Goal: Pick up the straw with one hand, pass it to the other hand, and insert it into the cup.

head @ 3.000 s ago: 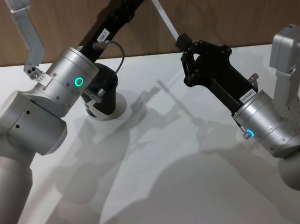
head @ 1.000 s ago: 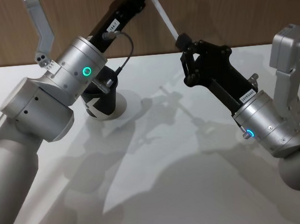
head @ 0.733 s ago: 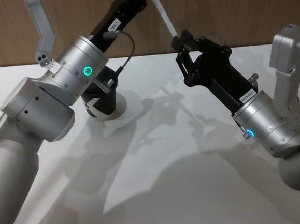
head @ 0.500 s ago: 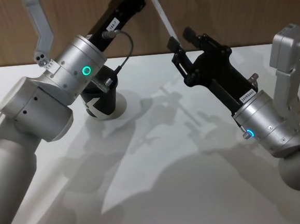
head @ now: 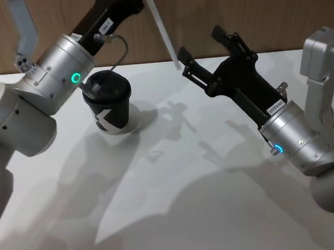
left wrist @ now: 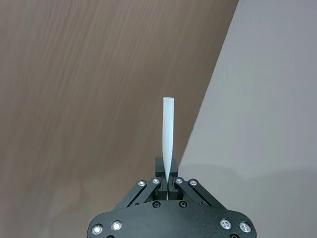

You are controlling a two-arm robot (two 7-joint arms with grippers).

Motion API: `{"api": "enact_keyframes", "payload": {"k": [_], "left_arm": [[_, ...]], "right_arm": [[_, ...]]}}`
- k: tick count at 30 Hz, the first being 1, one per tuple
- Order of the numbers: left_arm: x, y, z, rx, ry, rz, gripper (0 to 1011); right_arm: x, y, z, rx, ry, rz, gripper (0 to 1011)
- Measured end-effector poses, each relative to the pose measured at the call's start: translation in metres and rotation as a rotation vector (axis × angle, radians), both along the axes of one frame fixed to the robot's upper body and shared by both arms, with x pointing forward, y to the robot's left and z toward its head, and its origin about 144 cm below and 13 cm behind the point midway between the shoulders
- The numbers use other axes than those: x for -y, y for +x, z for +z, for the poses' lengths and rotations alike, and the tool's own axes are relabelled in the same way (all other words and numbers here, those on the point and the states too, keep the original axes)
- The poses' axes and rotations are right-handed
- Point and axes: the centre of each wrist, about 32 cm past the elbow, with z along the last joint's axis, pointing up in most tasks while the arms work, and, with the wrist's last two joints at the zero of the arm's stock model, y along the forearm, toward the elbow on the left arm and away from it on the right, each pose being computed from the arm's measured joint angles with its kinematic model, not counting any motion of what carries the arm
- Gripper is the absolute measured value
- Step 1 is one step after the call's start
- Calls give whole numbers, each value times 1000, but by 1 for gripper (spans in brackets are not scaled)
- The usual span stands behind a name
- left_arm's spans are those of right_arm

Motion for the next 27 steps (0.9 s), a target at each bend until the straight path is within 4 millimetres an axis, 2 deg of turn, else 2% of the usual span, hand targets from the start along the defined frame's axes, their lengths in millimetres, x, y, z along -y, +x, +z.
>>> {"api": "enact_keyframes", "payload": {"k": [1,2,5,16,27], "left_arm": [[-3,-1,2,18,18,18,13],[-6,-3,4,38,36,36,12],[-10,-5,6,62,60,63,12],[-27,-14,14,144,145,169,12],[-38,-18,13,162,191,226,11]], "right_arm": [[0,0,0,0,0,0,917],[0,0,0,0,0,0,917],[0,0,0,0,0,0,1001],[0,0,0,0,0,0,1001],[0,0,0,0,0,0,1001]]}}
